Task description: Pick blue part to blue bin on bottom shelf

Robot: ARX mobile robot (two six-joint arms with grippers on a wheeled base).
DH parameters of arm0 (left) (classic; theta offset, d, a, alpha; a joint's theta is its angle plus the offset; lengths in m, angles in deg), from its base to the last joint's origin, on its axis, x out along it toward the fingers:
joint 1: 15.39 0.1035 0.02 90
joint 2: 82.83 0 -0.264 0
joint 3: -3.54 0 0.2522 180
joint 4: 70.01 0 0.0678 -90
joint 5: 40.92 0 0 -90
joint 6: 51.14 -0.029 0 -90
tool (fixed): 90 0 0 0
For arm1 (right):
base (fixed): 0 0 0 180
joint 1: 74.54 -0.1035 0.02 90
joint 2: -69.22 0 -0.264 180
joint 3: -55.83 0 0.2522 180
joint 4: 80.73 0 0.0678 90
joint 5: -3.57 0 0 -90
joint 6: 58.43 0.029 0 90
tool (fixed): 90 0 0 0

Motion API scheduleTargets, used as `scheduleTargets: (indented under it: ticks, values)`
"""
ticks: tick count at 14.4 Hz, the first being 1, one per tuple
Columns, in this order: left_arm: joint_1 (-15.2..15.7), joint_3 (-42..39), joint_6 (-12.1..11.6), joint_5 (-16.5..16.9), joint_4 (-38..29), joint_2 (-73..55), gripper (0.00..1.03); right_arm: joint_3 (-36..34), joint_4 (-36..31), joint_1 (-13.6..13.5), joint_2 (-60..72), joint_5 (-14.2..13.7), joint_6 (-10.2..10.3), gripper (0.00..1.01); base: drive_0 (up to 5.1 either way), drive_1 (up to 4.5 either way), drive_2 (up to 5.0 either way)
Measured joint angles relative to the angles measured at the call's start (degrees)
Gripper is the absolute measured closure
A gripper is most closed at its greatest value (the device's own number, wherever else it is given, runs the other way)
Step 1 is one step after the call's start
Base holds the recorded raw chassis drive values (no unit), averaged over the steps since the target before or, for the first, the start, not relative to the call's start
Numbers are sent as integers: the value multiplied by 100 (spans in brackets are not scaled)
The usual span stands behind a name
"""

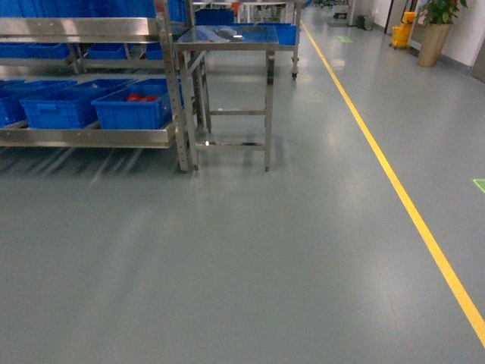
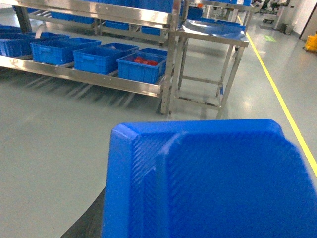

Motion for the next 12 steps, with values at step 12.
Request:
scheduleTargets:
  ticks: [12]
  values:
    - [0, 0, 0, -2, 17, -2, 60, 0, -28, 0, 0, 0, 0, 3, -9, 394, -412]
